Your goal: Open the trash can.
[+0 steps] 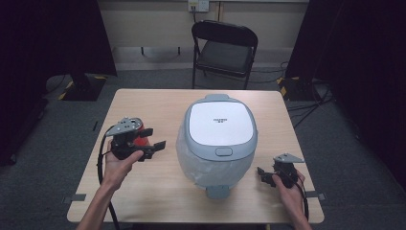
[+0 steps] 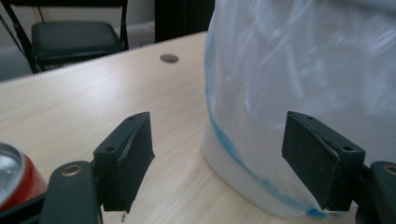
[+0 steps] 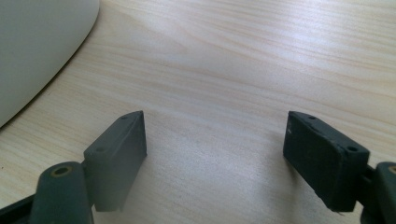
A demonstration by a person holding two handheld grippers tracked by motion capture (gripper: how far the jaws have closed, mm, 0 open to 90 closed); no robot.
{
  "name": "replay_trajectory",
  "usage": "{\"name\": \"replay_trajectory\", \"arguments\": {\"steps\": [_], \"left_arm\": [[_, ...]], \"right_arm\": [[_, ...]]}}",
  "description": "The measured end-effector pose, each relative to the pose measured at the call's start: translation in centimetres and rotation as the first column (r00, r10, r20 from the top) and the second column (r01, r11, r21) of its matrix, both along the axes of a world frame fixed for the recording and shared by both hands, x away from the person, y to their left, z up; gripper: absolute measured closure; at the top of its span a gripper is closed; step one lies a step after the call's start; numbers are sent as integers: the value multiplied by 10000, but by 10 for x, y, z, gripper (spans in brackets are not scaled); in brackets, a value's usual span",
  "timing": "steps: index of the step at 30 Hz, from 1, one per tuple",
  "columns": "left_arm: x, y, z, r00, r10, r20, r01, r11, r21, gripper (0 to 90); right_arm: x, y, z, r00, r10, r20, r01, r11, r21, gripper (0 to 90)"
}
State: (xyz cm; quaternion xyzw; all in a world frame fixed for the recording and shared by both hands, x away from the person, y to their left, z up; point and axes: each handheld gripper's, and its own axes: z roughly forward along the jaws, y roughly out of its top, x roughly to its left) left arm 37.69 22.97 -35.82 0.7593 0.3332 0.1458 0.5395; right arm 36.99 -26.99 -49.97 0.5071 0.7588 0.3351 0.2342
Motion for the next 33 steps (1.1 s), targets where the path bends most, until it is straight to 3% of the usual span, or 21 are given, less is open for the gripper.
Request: {"name": "replay_trajectory", "arguments": {"steps": [4, 7, 11, 12, 13, 16, 18, 20, 21, 22, 25, 28, 29, 30, 32, 33], "left_arm": [[-9, 0, 13, 9988, -419, 267, 427, 9985, -331, 271], [-15, -3, 23, 9972, -562, 486, 585, 9972, -471, 403], [-18, -3, 33, 9953, -719, 642, 768, 9940, -777, 648], [-20, -5, 37, 9941, -833, 695, 893, 9921, -883, 648], [-23, -8, 43, 9921, -909, 861, 991, 9905, -955, 748], [-29, -16, 52, 9855, -1283, 1109, 1410, 9833, -1150, 884], [-32, -25, 59, 9810, -1489, 1243, 1624, 9810, -1063, 900], [-36, -34, 65, 9750, -1827, 1264, 1976, 9733, -1168, 900], [-36, -34, 65, 9750, -1827, 1264, 1976, 9733, -1168, 900], [-37, -45, 70, 9638, -2407, 1150, 2559, 9561, -1429, 900], [-39, -67, 75, 9488, -2986, 1027, 3101, 9425, -1245, 900], [-40, -93, 76, 9269, -3594, 1084, 3693, 9248, -916, 900], [-40, -93, 76, 9269, -3594, 1084, 3693, 9248, -916, 900], [-41, -110, 76, 9145, -3916, 1019, 3996, 9136, -754, 900], [-40, -126, 76, 9019, -4211, 958, 4272, 9025, -545, 900], [-40, -134, 77, 8983, -4277, 1003, 4331, 9005, -387, 900]], "right_arm": [[0, 0, 0, 10000, -1, 2, 1, 10000, 1, 203], [0, 0, 0, 10000, -7, -5, 7, 10000, 8, 203], [0, 0, 0, 10000, -7, -3, 7, 10000, 6, 203], [0, 0, 0, 10000, -5, -8, 5, 10000, 6, 203], [0, 0, 0, 10000, -2, -14, 2, 10000, 8, 202], [1, 0, 0, 10000, 24, -17, -24, 10000, -5, 197], [1, 0, 0, 10000, 23, -17, -23, 10000, -8, 196], [1, 0, 0, 10000, 23, -18, -23, 10000, -9, 197], [1, 0, 0, 10000, 24, -16, -24, 10000, -10, 196], [1, 0, 0, 10000, 24, -15, -24, 10000, -13, 196], [1, 0, 0, 10000, 23, -15, -23, 10000, -9, 196], [1, 0, 0, 10000, 25, -17, -25, 10000, -12, 196], [1, 0, 0, 10000, 25, -17, -25, 10000, -12, 196], [1, 0, 0, 10000, 24, -15, -24, 10000, -12, 197], [1, 0, 0, 10000, 24, -17, -24, 10000, -10, 196], [1, 0, 0, 10000, 24, -16, -24, 10000, -10, 196]]}}
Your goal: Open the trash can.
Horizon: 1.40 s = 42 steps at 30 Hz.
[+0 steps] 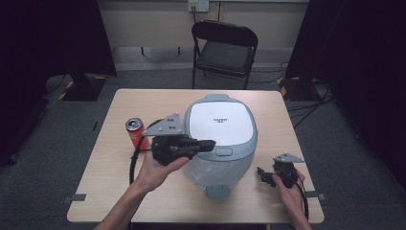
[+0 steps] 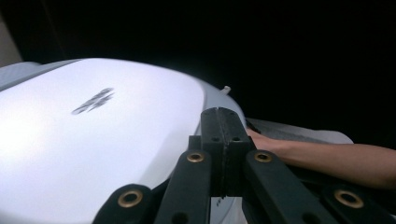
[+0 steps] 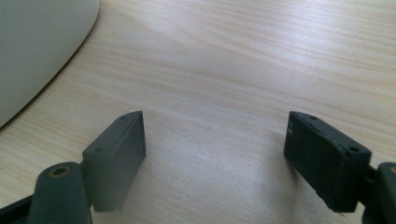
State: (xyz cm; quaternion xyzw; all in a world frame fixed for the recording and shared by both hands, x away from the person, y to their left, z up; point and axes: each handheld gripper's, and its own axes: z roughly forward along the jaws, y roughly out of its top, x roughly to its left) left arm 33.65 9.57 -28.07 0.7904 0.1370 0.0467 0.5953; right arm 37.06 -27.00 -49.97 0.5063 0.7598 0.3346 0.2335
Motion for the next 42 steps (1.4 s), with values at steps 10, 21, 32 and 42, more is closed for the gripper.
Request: {"name": "replay_trajectory", "arguments": {"steps": [10, 21, 32, 42], "left_arm": [[-3, -27, -4, 9993, -216, 319, 186, 9958, 900, 900], [-1, -21, -9, 9976, -562, 410, 527, 9953, 813, 900], [1, -4, -12, 9998, -124, 180, 121, 9998, 126, 869], [3, 43, -11, 9980, 539, 336, -520, 9971, -565, 766]], "right_arm": [[0, 0, 0, 10000, 38, -17, -38, 10000, 19, 192], [0, 0, 0, 10000, 36, -17, -36, 10000, 16, 191], [0, 0, 0, 10000, 38, -16, -38, 10000, 11, 191], [0, 0, 0, 10000, 34, -12, -34, 10000, 9, 191]]}}
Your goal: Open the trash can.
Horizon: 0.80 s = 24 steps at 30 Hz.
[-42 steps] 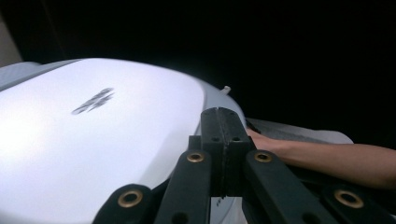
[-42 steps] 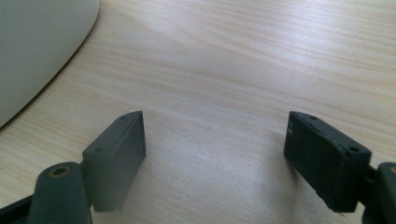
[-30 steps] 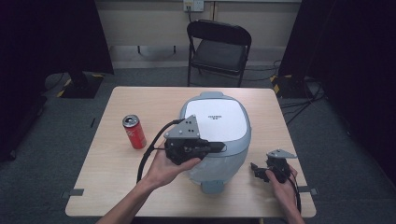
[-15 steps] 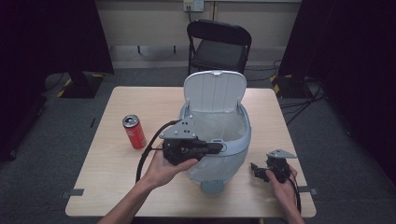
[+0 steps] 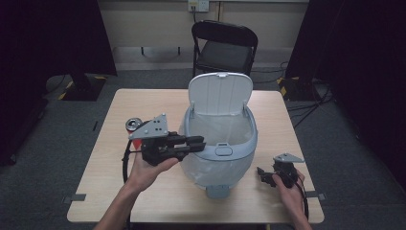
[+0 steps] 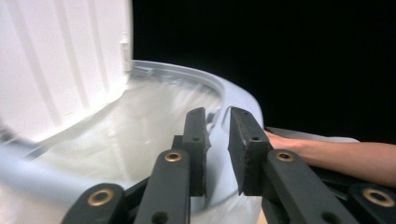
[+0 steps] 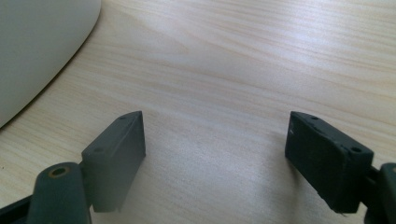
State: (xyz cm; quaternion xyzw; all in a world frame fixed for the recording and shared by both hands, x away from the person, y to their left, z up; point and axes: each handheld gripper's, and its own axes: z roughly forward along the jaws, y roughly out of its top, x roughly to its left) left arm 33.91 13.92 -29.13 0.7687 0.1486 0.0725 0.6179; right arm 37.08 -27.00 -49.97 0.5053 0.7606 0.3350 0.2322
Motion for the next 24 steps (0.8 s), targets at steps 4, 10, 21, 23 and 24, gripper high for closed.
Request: {"name": "replay_trajectory", "arguments": {"steps": [4, 10, 21, 23, 24], "left_arm": [[2, 16, -2, 9993, 362, -39, -362, 9992, -169, 723], [3, 55, -12, 9927, 1184, -232, -1189, 9926, -236, 675], [12, 85, -70, 9579, 2721, -914, -2616, 9586, 1123, 500], [13, 89, -81, 9488, 2975, -1060, -2812, 9487, 1447, 465], [13, 92, -87, 9446, 3048, -1216, -2862, 9465, 1494, 431]], "right_arm": [[0, 0, 0, 10000, 2, 0, -2, 10000, -5, 191], [0, 0, 0, 10000, 0, -1, 0, 10000, 2, 191], [0, 0, 0, 10000, -3, 0, 3, 10000, 0, 191], [0, 0, 0, 10000, -1, 1, 1, 10000, -1, 191], [0, 0, 0, 10000, -2, -2, 2, 10000, 1, 191]]}}
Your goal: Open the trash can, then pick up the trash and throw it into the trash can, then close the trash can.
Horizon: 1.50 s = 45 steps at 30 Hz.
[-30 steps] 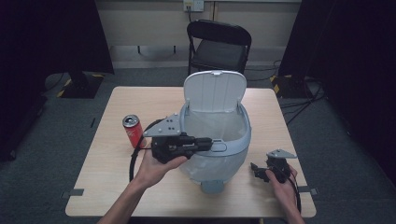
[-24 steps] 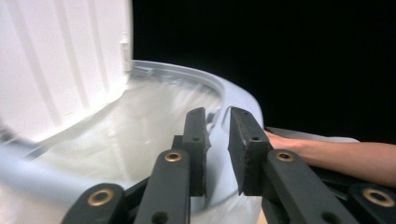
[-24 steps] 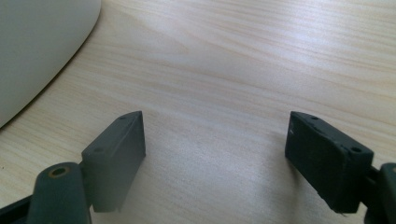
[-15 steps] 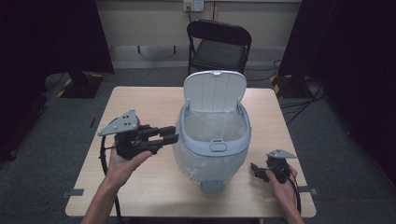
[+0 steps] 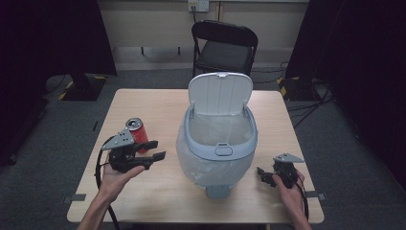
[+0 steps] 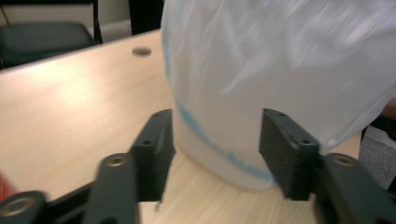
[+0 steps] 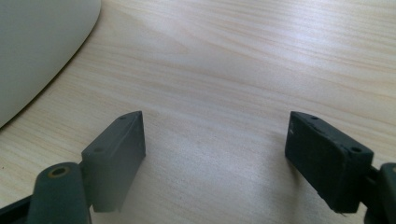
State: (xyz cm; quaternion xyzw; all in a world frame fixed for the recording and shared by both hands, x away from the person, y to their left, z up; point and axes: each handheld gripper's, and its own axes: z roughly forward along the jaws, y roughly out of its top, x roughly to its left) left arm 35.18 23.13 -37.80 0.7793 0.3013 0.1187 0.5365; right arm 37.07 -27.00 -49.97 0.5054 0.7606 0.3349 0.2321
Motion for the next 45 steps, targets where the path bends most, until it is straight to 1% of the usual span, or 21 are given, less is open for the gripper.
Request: {"name": "replay_trajectory", "arguments": {"steps": [3, 5, 7, 9, 10, 11, 12, 13, 15, 17, 19, 24, 26, 29, 33, 37, 39, 40, 41, 43, 45], "left_arm": [[-2, 10, -18, 9985, 381, -397, -370, 9990, 269, 355], [-4, 19, -31, 9961, 638, -614, -600, 9963, 620, 317], [-2, 30, -42, 9907, 964, -962, -921, 9946, 487, 294], [1, 39, -48, 9850, 1385, -1030, -1337, 9897, 521, 280], [1, 39, -48, 9850, 1385, -1030, -1337, 9897, 521, 278], [3, 44, -51, 9808, 1574, -1151, -1540, 9873, 380, 278], [5, 49, -54, 9778, 1725, -1186, -1685, 9847, 435, 262], [9, 55, -61, 9701, 2059, -1283, -1996, 9780, 603, 248], [13, 61, -69, 9596, 2372, -1511, -2309, 9712, 580, 218], [18, 67, -75, 9532, 2580, -1577, -2507, 9659, 651, 192], [23, 71, -76, 9422, 2935, -1617, -2853, 9557, 724, 188], [30, 72, -75, 9378, 3138, -1486, -3095, 9495, 519, 185], [32, 71, -76, 9370, 3204, -1388, -3134, 9470, 706, 183], [38, 73, -77, 9330, 3264, -1517, -3176, 9449, 799, 174], [46, 76, -79, 9297, 3285, -1664, -3237, 9445, 559, 185], [56, 77, -83, 9203, 3588, -1558, -3510, 9333, 762, 184], [61, 78, -83, 9179, 3675, -1496, -3628, 9300, 590, 184], [64, 78, -83, 9177, 3650, -1570, -3606, 9310, 569, 187], [66, 79, -83, 9205, 3558, -1618, -3559, 9341, 294, 185], [70, 76, -83, 9188, 3659, -1481, -3624, 9306, 505, 183], [74, 74, -84, 9223, 3573, -1470, -3508, 9339, 690, 176]], "right_arm": [[0, 0, 0, 10000, -1, 3, 1, 10000, -2, 191], [0, 0, 0, 10000, 1, 2, -1, 10000, -1, 191], [0, 0, 0, 10000, 0, 1, 0, 10000, 3, 191], [0, 0, 0, 10000, 3, -14, -3, 10000, 9, 187], [0, 0, 0, 10000, 3, -14, -3, 10000, 9, 187], [0, 0, 0, 10000, 7, -12, -7, 10000, 2, 187], [0, 0, 0, 10000, 7, -10, -7, 10000, 2, 187], [0, 0, 0, 10000, 10, -10, -10, 10000, 4, 187], [0, 0, 0, 10000, 8, -12, -8, 10000, 5, 187], [0, 0, 0, 10000, 11, -12, -11, 10000, 3, 187], [0, 0, 0, 10000, 12, -11, -12, 10000, 6, 187], [0, 0, 0, 10000, 9, -11, -9, 10000, 4, 187], [0, 0, 0, 10000, 10, -12, -10, 10000, 5, 187], [0, 0, 0, 10000, 23, -19, -23, 10000, 15, 185], [0, 0, 0, 10000, 23, -20, -23, 10000, 18, 185], [0, 0, 0, 10000, 52, -17, -52, 10000, 6, 180], [0, 0, 0, 10000, 72, -25, -72, 10000, 12, 177], [0, 0, 0, 10000, 74, -24, -74, 10000, 9, 177], [0, 0, 0, 10000, 72, -22, -72, 10000, 11, 177], [0, 0, 0, 10000, 71, -25, -71, 10000, 14, 177], [0, 0, 0, 10000, 69, -24, -69, 10000, 5, 177]]}}
